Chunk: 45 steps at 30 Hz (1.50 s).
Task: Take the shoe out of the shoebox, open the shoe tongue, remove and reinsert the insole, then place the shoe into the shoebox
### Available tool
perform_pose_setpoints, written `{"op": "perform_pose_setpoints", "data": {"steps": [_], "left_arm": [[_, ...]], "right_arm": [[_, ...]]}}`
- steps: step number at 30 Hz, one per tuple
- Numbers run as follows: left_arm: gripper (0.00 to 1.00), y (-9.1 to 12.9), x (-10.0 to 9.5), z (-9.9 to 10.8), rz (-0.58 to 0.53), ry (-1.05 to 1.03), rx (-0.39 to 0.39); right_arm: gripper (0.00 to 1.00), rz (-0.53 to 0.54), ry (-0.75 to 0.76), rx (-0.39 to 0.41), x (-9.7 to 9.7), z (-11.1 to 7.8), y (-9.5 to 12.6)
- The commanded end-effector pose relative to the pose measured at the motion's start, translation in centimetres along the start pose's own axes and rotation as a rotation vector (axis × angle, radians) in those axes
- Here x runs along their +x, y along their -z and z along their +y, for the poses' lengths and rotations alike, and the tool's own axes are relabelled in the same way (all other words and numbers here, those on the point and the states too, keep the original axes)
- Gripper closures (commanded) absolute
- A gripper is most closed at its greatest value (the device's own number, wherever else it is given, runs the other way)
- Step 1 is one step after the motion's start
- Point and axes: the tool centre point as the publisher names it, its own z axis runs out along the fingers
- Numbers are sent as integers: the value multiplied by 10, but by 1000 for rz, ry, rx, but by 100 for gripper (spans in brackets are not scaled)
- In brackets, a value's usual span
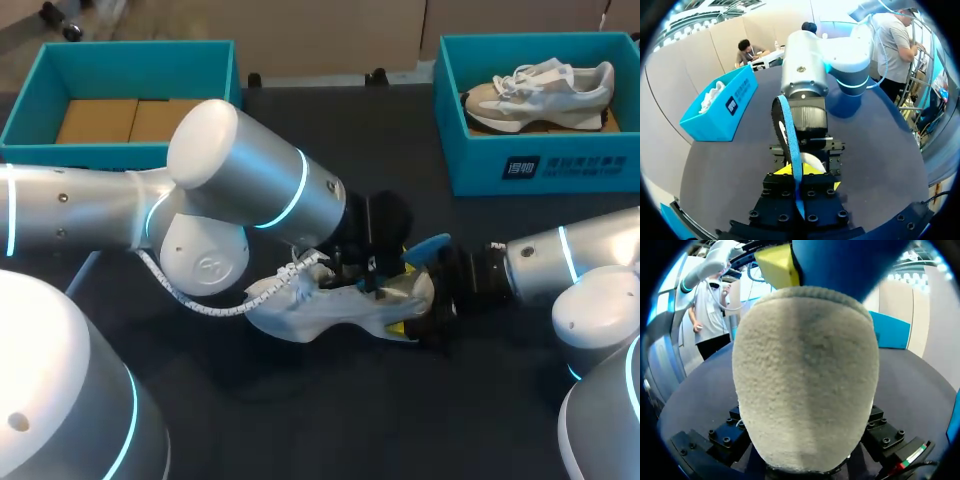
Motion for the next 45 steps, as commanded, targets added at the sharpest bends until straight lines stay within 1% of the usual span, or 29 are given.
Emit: {"op": "perform_pose_setpoints", "data": {"steps": [1, 5, 11, 15, 21, 22, 26, 28, 29, 35, 39, 45], "left_arm": [[100, 13, -3, -10, 17, -10, -7], [100, 19, -5, -24, 14, -24, -4], [100, 26, -11, -50, 27, -39, 4], [100, 37, -15, -72, 23, -79, -4], [100, 58, -22, -99, 114, -143, 4], [100, 62, -23, -102, 127, -151, 20], [100, 73, -24, -115, 200, -188, 12], [100, 79, -26, -119, 229, -197, 27], [100, 82, -27, -121, 238, -205, 17], [100, 99, -36, -131, 305, -219, 64], [100, 107, -44, -138, 324, -219, 98], [100, 121, -64, -155, 395, -224, 176]], "right_arm": [[100, -2, -1, 7, 0, -1, -5], [100, -2, -1, 7, 0, -1, -5], [100, -2, -1, 7, 0, -1, -5], [100, -2, -1, 7, 0, -1, -5], [100, -2, -1, 7, 0, -1, -5], [100, -2, -1, 7, 0, -1, -5], [100, -2, -1, 7, 0, -1, -5], [100, -2, -1, 7, 0, -1, -5], [100, -2, -1, 7, 0, -1, -5], [100, -2, -1, 7, 0, -1, -5], [100, -2, -1, 7, 0, -1, -5], [100, -2, -1, 7, 0, -1, -5]]}}
